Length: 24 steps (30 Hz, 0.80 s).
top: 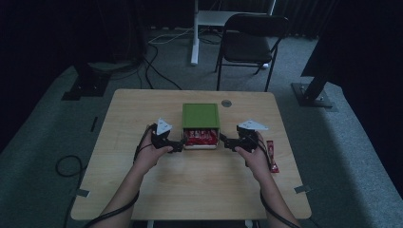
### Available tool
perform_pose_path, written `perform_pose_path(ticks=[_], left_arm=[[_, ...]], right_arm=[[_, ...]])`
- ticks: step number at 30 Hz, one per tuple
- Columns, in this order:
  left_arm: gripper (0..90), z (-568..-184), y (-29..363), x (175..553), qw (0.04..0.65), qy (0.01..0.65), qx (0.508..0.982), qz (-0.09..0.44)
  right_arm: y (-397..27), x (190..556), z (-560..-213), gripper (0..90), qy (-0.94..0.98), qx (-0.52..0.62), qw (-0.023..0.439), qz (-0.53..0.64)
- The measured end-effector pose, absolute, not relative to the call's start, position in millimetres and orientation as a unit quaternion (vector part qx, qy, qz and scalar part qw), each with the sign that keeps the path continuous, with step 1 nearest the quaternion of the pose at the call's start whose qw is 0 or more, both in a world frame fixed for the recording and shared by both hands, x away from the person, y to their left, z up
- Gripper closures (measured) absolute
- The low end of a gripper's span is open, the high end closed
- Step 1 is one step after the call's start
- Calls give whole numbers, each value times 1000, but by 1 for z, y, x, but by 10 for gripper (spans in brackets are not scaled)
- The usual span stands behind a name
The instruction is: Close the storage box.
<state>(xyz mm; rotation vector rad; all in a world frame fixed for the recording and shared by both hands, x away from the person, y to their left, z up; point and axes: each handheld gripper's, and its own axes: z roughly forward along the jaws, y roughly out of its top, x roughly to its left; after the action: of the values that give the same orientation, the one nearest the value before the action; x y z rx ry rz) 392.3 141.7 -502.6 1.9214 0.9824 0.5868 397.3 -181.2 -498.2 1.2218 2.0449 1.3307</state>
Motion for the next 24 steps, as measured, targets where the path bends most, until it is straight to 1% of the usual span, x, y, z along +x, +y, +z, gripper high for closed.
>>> perform_pose_path(ticks=[24], left_arm=[[32,-515,175,375,406,435,766,244]], right_arm=[[-204,381,-517,126,735,457,211,455]])
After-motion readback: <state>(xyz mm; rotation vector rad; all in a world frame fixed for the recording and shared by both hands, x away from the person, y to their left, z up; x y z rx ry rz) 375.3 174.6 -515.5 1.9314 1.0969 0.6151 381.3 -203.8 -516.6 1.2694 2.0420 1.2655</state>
